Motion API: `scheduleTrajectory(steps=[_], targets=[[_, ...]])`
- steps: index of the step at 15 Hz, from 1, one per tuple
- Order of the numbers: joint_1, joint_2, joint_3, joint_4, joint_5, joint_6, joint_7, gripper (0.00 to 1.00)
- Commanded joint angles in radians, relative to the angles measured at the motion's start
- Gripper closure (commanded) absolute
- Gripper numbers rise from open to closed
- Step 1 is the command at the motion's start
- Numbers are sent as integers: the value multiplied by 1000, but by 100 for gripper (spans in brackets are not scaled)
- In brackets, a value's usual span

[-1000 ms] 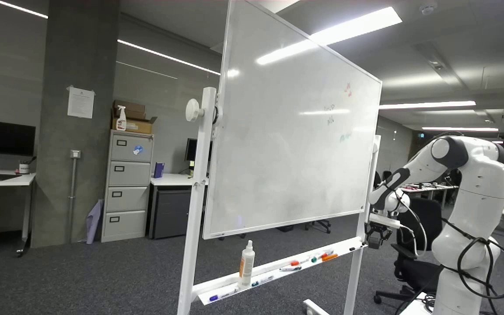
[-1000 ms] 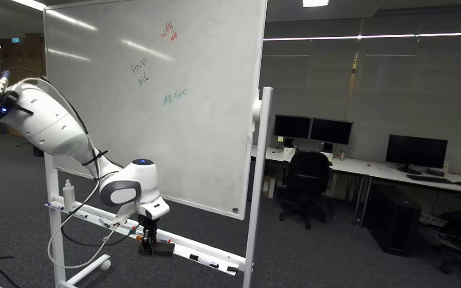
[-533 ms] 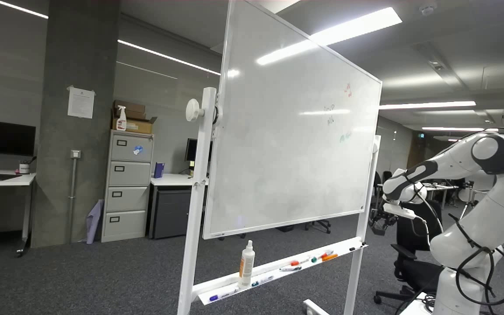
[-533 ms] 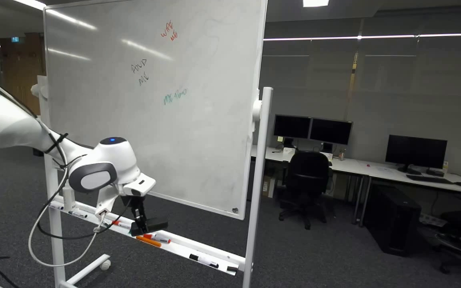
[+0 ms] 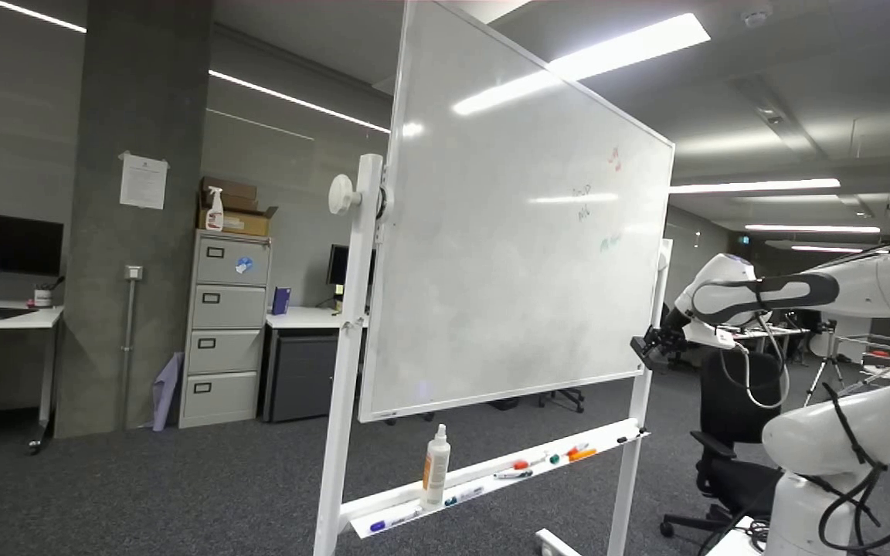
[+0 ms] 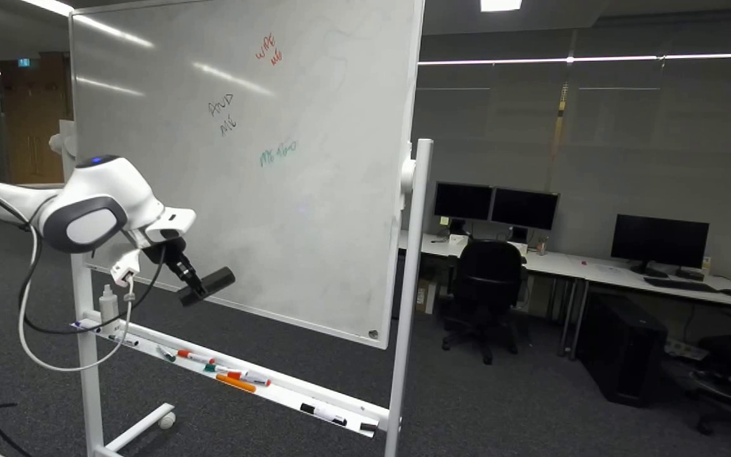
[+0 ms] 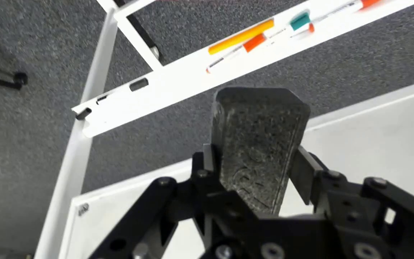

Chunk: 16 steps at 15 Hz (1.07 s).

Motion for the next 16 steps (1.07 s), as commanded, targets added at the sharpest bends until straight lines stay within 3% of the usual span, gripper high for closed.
scheduleTrajectory(steps=[1,4,13,14,16], targets=[[20,-48,23,-1,11,-6,-4,44],[62,-136,46,-10,19,-25,-5,44],[63,-137,44,-13,19,-25,-5,44],[63,-137,44,-13,19,-25,-5,69],[58,-124,39,11,7,37,-20,69]])
